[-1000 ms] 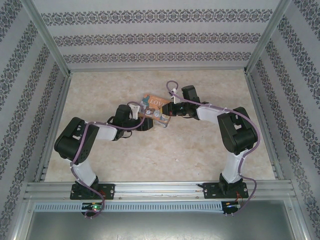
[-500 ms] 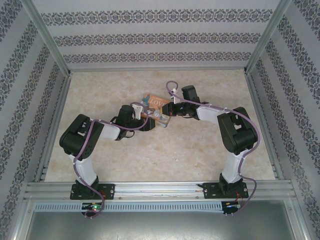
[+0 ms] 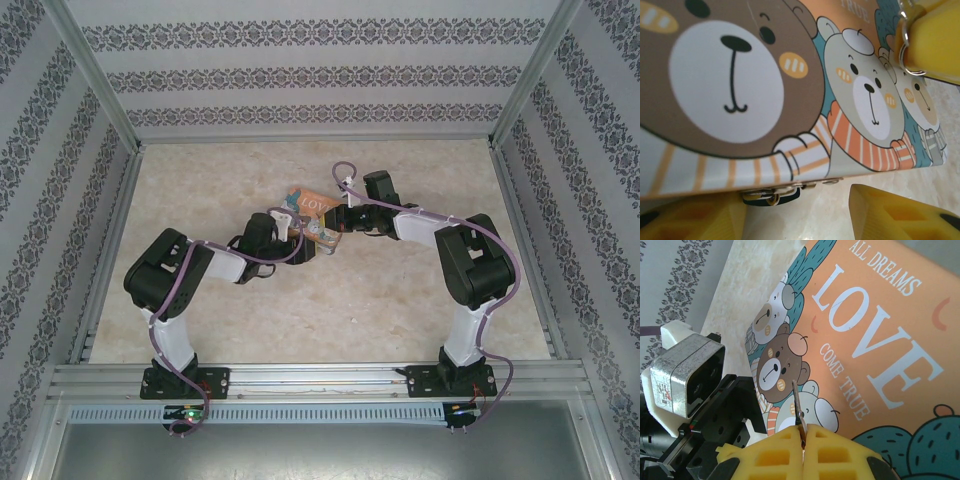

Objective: Unlock the padlock with the key

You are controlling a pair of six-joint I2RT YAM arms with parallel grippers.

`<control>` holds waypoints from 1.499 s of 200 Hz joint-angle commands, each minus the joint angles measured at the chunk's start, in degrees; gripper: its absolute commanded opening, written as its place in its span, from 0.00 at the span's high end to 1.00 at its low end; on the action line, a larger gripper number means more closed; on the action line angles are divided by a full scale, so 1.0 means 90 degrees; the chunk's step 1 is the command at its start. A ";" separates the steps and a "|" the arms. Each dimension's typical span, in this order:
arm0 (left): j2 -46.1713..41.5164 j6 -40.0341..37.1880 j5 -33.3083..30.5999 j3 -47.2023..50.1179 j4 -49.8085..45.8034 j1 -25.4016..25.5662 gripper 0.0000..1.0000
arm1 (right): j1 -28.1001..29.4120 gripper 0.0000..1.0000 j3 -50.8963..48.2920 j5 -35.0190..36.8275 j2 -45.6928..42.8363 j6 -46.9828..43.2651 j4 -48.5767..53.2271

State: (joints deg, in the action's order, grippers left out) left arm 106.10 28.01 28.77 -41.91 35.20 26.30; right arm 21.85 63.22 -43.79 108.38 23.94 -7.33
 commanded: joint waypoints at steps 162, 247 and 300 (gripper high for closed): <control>-0.0026 0.0926 -0.0440 -0.0256 0.0407 0.0183 0.71 | -0.0005 1.00 -0.0263 0.0166 -0.0382 -0.0071 0.0105; -0.0689 0.1845 0.0058 -0.0321 -0.0592 0.0183 0.72 | 0.0304 1.00 -0.1641 0.1104 -0.2331 -0.1156 -0.0120; -0.0937 0.2336 0.0325 -0.0527 -0.1035 0.0192 0.73 | 0.0999 1.00 -0.2654 0.2047 -0.3056 -0.1738 -0.0163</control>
State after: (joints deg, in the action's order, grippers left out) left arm 100.20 45.89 29.23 -44.23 27.29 27.38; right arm 28.75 42.59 -30.74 82.37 12.56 -8.43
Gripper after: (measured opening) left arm 0.275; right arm 0.043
